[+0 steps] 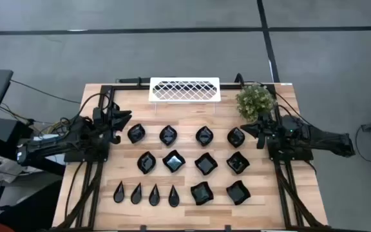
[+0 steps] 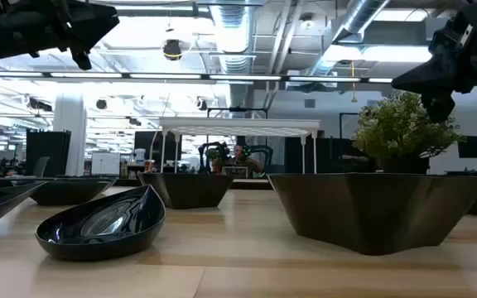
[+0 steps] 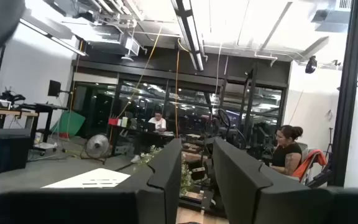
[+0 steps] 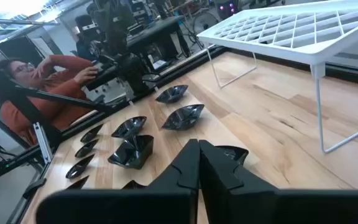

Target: Pick & Place Mini shaped plates

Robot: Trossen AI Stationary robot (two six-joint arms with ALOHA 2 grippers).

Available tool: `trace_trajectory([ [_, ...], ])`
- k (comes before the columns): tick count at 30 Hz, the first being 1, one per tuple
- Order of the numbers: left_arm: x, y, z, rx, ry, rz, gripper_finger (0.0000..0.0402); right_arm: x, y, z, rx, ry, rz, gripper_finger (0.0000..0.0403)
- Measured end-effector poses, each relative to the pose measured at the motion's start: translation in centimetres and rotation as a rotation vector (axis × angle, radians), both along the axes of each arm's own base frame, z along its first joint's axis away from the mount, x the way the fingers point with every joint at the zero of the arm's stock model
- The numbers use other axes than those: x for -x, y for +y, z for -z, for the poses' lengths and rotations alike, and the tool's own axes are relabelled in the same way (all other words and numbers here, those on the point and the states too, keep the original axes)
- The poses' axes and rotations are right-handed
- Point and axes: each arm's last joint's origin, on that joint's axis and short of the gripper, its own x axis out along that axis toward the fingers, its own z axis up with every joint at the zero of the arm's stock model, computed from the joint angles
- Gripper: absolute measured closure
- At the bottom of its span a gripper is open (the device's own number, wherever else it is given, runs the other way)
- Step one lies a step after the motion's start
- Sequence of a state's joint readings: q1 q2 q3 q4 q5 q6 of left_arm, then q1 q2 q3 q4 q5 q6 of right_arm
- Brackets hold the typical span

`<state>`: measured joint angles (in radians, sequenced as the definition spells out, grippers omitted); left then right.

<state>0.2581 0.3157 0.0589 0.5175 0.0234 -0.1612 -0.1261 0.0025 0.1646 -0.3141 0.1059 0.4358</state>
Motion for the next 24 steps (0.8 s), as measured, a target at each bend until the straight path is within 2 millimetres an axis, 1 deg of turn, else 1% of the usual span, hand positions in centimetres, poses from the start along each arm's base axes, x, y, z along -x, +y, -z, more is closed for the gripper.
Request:
trace_trajectory([
  [16, 0.00, 0.00, 0.00, 0.000, 0.000, 0.000, 0.0307, 0.04, 0.00, 0.27, -0.007, 0.027, 0.001, 0.0403],
  [21, 0.00, 0.00, 0.00, -0.054, 0.013, -0.015, 0.0307, 0.04, 0.00, 0.27, -0.007, 0.027, 0.001, 0.0403],
  [24, 0.00, 0.00, 0.00, -0.049, 0.012, -0.014, 0.0307, 0.05, 0.00, 0.27, -0.007, 0.027, 0.001, 0.0403],
])
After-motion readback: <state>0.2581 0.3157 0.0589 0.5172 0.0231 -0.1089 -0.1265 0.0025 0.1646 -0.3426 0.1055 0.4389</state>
